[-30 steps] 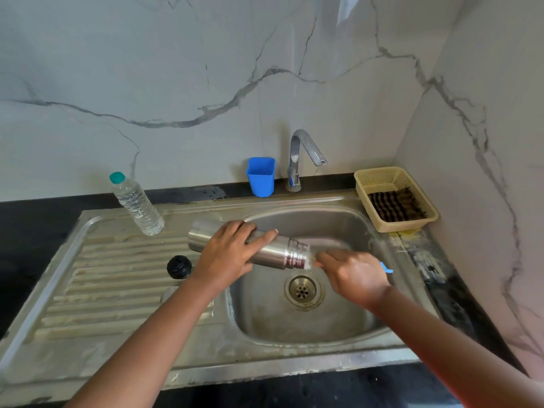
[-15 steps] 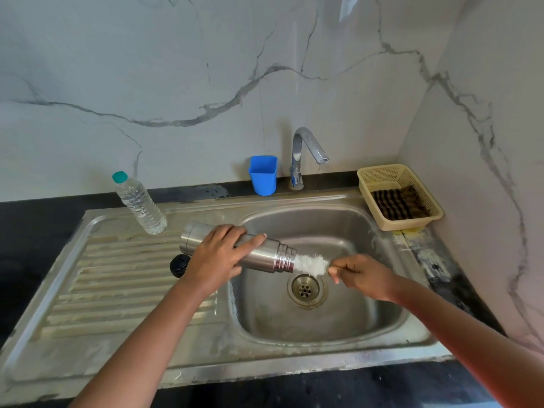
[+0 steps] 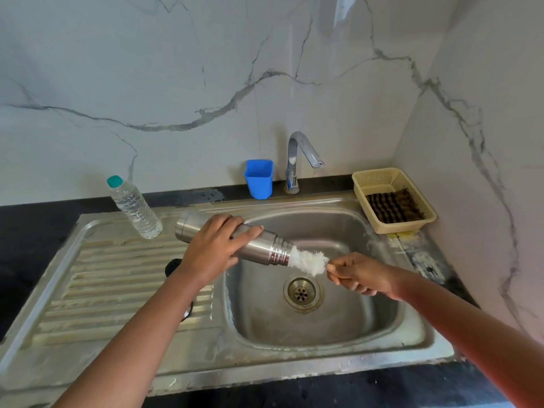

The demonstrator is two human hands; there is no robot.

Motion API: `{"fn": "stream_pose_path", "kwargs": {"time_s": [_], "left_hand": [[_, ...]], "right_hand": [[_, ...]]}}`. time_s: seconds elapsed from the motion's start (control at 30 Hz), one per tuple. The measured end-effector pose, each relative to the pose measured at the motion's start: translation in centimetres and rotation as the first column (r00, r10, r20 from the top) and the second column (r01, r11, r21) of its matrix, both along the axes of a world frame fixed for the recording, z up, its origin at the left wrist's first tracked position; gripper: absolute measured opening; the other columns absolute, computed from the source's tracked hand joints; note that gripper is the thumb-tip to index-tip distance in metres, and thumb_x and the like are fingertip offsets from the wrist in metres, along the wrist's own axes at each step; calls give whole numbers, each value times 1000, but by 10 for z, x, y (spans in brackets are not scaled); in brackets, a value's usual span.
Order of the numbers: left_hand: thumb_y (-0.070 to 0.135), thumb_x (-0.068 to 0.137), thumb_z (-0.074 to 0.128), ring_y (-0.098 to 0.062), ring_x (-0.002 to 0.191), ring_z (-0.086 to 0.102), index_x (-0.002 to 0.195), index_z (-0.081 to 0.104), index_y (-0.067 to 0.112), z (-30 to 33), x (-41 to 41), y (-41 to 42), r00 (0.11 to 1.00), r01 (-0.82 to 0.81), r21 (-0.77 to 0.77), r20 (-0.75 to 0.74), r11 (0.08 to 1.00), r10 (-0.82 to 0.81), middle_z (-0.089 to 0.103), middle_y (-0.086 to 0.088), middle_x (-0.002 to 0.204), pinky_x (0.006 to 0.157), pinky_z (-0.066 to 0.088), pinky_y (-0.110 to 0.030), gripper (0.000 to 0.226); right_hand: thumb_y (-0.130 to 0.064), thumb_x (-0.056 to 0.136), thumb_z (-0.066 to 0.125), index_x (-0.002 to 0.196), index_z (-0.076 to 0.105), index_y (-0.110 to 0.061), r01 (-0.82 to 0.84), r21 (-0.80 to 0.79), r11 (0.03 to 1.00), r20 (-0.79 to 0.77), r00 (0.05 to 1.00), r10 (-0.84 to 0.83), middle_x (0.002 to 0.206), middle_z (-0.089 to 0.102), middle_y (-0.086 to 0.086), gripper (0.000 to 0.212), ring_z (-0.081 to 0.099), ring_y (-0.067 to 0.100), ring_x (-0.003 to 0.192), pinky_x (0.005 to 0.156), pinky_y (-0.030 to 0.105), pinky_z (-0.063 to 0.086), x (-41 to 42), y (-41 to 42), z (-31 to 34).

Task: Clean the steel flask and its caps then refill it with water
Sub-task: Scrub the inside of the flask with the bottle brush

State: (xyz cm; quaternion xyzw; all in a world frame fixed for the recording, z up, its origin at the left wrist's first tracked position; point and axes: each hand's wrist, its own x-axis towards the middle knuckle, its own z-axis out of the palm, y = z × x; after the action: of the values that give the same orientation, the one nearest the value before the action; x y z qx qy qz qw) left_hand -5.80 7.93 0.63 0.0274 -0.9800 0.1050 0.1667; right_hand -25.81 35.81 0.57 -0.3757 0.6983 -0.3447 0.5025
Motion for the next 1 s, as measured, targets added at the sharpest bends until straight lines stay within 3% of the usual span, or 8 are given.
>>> {"fn": "stream_pose_path", "kwargs": {"time_s": [0.13, 0.27, 0.37, 0.43, 0.53, 0.6, 0.7, 1.0], "left_hand": [[25, 47, 94, -29, 98, 59, 137, 45, 29, 1, -4, 1, 1000, 22, 31, 13, 999, -23, 63, -9, 112, 88, 53, -43, 103], [23, 47, 92, -27, 96, 58, 137, 46, 29, 2, -5, 0, 999, 26, 91, 16, 995, -27, 63, -6, 110, 85, 54, -41, 101], [27, 51, 89, -25, 96, 59, 138, 47, 29, -3, -11, 16, 996, 60, 164, 51, 985, -69, 63, -4, 110, 79, 56, -37, 97], [27, 52, 89, -23, 96, 57, 138, 48, 29, -6, -15, 25, 998, 46, 212, 39, 976, -56, 62, -3, 110, 75, 55, -34, 96], [24, 51, 90, -24, 94, 56, 137, 48, 29, -8, -11, 22, 999, 45, 183, 0, 982, -45, 60, -4, 108, 76, 53, -35, 95], [22, 49, 92, -25, 95, 55, 136, 48, 28, -6, -7, 17, 999, 38, 136, -23, 990, -35, 60, -6, 108, 79, 54, -38, 98], [21, 45, 94, -28, 98, 55, 136, 48, 27, -5, -1, 15, 998, 55, 67, -17, 996, -54, 60, -9, 110, 84, 54, -42, 102], [18, 45, 93, -28, 93, 55, 135, 54, 25, -10, 27, -16, 999, -30, 121, 17, 992, 28, 59, -8, 105, 80, 55, -42, 99]], "right_hand": [[-51, 98, 38, 77, 56, -20, -81, -184, 980, -686, 724, -69, 57, 50, -6, 42, 46, 10, 51, 55, 30, 42, 1, -5, -12], [-46, 96, 41, 89, 60, -27, -102, -231, 968, -922, 340, -185, 64, 63, -5, 28, 62, 27, 58, 51, 32, 48, 14, -11, -19], [-28, 72, 74, 76, 66, -22, -189, -242, 952, -968, 114, -224, 59, 63, -5, 11, 60, 24, 43, 37, 25, 41, 34, -27, -11], [-17, 57, 83, 69, 64, -18, -192, -258, 947, -965, 101, -242, 57, 60, -2, 23, 56, 24, 40, 33, 24, 36, 40, -36, -13], [-29, 83, 61, 91, 63, -18, -233, -289, 928, -951, 179, -251, 73, 67, -1, 13, 64, 27, 55, 40, 30, 46, 29, -28, -28], [-40, 95, 39, 106, 61, -21, -170, -281, 944, -892, 409, -192, 89, 70, 0, 31, 66, 25, 73, 55, 36, 54, 25, -24, -33], [-41, 99, 43, 101, 65, -24, -67, -242, 968, -694, 709, -125, 74, 63, -8, 27, 56, 10, 60, 57, 33, 48, 24, -22, -38], [-14, 92, 65, 97, 72, -22, -75, -257, 964, -866, 460, -195, 83, 72, -6, 12, 69, 17, 70, 56, 33, 56, -10, 11, -36]]}}
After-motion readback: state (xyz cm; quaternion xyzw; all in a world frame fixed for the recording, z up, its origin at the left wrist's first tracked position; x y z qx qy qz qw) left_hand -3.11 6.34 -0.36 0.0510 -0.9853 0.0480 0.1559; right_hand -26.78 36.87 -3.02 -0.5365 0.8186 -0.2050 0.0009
